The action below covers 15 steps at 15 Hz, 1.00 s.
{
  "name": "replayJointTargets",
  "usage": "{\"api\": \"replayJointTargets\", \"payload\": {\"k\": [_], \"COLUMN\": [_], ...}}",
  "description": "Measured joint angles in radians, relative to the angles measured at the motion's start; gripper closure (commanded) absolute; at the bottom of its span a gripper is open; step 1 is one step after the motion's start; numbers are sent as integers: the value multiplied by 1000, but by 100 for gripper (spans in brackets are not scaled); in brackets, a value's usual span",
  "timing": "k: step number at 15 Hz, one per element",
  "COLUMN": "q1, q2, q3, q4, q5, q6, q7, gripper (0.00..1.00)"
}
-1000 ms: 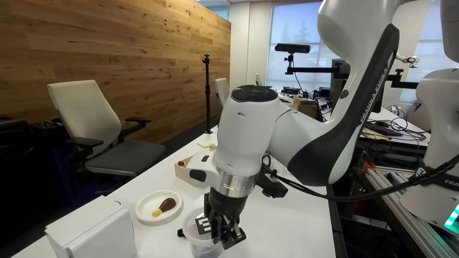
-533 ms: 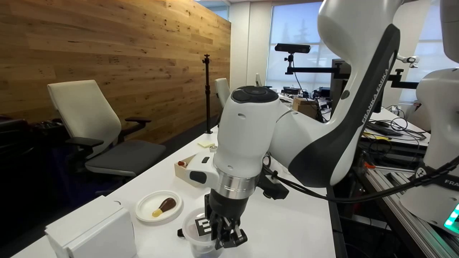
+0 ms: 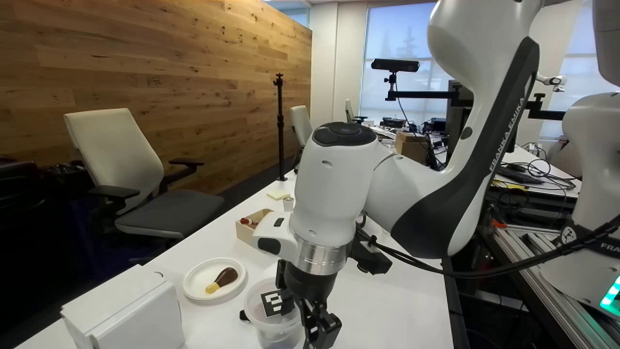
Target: Put the lid on the clear bowl.
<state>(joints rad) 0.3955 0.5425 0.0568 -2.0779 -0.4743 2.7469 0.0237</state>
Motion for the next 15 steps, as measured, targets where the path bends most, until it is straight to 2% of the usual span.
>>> {"api": "replayJointTargets", "payload": {"k": [15], "q1": [-15], "q2": [-2], "q3": [3], "q4": [44], "q5": [5], "q6": [0], "q7": [0], "gripper": [0]}}
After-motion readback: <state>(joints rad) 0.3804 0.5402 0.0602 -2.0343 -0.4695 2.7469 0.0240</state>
